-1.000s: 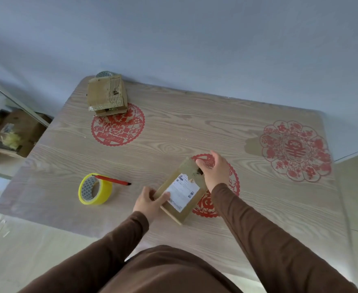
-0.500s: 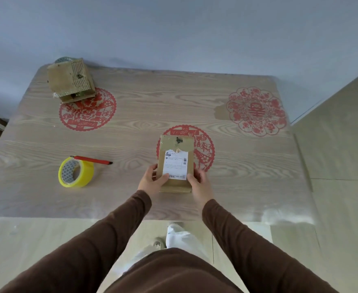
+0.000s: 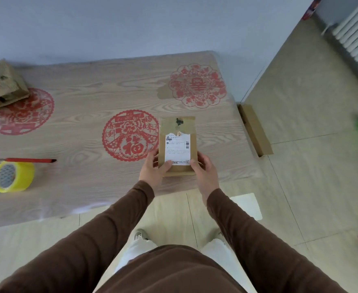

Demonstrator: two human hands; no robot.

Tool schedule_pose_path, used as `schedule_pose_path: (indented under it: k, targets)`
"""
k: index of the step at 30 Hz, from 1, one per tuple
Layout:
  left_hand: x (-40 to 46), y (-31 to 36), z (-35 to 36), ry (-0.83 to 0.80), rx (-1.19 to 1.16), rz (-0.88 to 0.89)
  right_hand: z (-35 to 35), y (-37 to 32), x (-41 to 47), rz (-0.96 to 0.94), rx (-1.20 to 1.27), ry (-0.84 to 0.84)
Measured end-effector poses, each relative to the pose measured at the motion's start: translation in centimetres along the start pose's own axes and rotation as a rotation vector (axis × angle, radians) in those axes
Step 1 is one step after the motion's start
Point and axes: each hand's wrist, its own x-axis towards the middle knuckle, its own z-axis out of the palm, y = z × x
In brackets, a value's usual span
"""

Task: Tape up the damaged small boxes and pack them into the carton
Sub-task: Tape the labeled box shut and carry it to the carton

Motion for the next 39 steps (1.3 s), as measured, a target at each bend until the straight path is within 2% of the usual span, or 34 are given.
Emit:
schedule_pose_path:
  k: [7, 14, 23, 30, 34, 39]
  targets:
    - [-1.7, 2.5, 17.4, -0.036, -0.012, 0.035, -17.3, -0.9, 2.2, -0.062, 0.013, 0.027]
    - [-2.0, 5.3, 31.7, -0.066, -0.075, -0.005, -31.0, -1.2, 6.9, -0.011, 0.036, 0.024]
    - [4.1, 7.6, 40.0, -0.087, -0.002, -0.019, -37.5, -2.4, 14.5, 0.04, 0.075, 0.071]
    - [11.2, 9.7, 48.0, -0.095, 0.022, -0.033, -42.3, -5.3, 23.0, 0.075, 0.088, 0.209]
    - [14.6, 9.6, 51.8, -0.118, 0.006, -0.105, -44.4, -5.8, 27.3, 0.134, 0.063, 0.209]
    - [18.3, 7.8, 56.6, -0.068, 0.003, -0.24, -48.0, -4.4, 33.3, 0.224, -0.007, 0.144]
